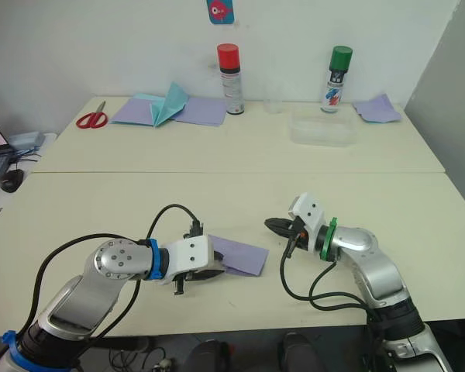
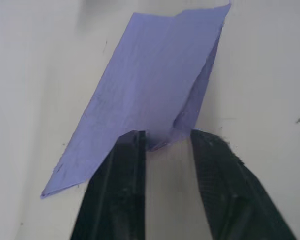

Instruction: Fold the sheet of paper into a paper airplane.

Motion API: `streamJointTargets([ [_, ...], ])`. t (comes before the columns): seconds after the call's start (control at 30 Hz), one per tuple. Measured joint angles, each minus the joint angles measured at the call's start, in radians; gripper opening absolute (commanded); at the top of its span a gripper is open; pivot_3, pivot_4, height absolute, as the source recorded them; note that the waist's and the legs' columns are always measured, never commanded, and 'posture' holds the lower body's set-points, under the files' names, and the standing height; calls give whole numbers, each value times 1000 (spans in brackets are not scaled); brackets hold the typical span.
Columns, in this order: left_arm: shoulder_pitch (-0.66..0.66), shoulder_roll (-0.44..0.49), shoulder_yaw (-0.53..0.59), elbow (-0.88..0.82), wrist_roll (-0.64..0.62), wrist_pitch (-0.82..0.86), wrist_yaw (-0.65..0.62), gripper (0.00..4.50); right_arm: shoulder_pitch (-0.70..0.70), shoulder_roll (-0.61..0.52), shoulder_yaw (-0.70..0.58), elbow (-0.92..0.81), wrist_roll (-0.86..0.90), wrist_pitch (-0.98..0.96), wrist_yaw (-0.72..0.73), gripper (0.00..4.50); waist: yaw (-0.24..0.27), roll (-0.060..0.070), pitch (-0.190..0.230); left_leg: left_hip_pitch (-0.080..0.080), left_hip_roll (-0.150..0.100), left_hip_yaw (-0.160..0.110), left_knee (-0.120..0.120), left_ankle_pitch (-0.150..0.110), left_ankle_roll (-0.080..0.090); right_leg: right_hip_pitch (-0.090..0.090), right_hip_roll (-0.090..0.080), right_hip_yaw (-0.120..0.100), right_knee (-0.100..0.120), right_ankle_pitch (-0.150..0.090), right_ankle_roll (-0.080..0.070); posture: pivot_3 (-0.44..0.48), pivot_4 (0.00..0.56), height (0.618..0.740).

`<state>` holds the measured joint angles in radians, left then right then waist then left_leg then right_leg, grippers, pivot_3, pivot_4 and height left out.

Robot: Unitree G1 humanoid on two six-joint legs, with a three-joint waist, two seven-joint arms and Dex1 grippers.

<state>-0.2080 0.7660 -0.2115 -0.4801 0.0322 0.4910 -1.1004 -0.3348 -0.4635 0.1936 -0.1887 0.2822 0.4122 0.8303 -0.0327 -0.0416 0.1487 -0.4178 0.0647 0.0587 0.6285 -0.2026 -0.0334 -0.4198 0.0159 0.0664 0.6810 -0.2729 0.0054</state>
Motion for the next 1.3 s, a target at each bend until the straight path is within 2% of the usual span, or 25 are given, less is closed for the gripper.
streamJointTargets([
  [0.1,19,61,141,3,-108,-68,-49,3482,10,-63,0,-3,-7,-47,57,0,0,0,1,0,0,0,0,0,0,0,0,0,0,0,-1,0,150,740],
  [0.2,46,73,244,16,-212,-131,-95,4369,32,-85,1,-11,-5,-93,108,578,0,1,1,0,0,0,0,0,0,0,0,0,0,0,-1,0,150,740],
  [0.23,71,80,277,29,-254,-157,-124,4500,51,-96,5,-24,-4,-118,131,862,-1,1,1,0,0,0,-1,0,0,0,0,0,-1,-1,-1,0,150,740],
  [0.33,123,91,346,89,-329,-231,-183,4500,89,-112,33,-36,-13,-188,177,1987,0,1,1,1,0,0,-1,0,0,0,-1,-1,-1,-1,-1,0,150,740],
  [0.47,162,78,355,130,-349,-340,-197,4500,111,-103,88,-37,-85,-309,187,3413,1,1,1,1,0,0,0,0,0,0,-1,-1,-1,-2,-4,0,150,740],
  [0.67,235,51,360,150,-348,-437,-174,4500,118,-70,130,4,-166,-399,164,3413,0,1,1,1,0,1,1,0,0,0,-2,1,0,-2,-4,0,150,740],
  [0.87,239,37,338,133,-352,-431,-129,4500,73,22,184,92,-238,-406,99,3413,0,1,1,2,0,1,1,0,0,0,-1,1,0,-2,-4,0,150,740],
  [0.97,236,38,333,121,-363,-414,-108,4500,51,45,189,128,-259,-403,82,2829,0,1,1,2,0,1,1,0,0,0,-1,2,0,-1,-2,0,150,740],
  [1.2,214,54,334,103,-383,-365,-67,4500,47,73,189,150,-242,-398,98,265,1,1,1,1,0,1,0,0,0,0,-1,0,0,0,-1,0,150,740],
  [1.23,214,55,334,100,-384,-365,-66,4500,47,72,189,152,-237,-403,107,28,1,1,1,1,0,1,0,0,0,0,-1,0,0,0,-1,0,150,740],
  [1.3,214,55,334,98,-385,-365,-61,4500,45,56,190,169,-222,-445,145,28,1,1,1,2,0,1,0,0,0,1,-1,0,0,0,-1,0,150,740],
])
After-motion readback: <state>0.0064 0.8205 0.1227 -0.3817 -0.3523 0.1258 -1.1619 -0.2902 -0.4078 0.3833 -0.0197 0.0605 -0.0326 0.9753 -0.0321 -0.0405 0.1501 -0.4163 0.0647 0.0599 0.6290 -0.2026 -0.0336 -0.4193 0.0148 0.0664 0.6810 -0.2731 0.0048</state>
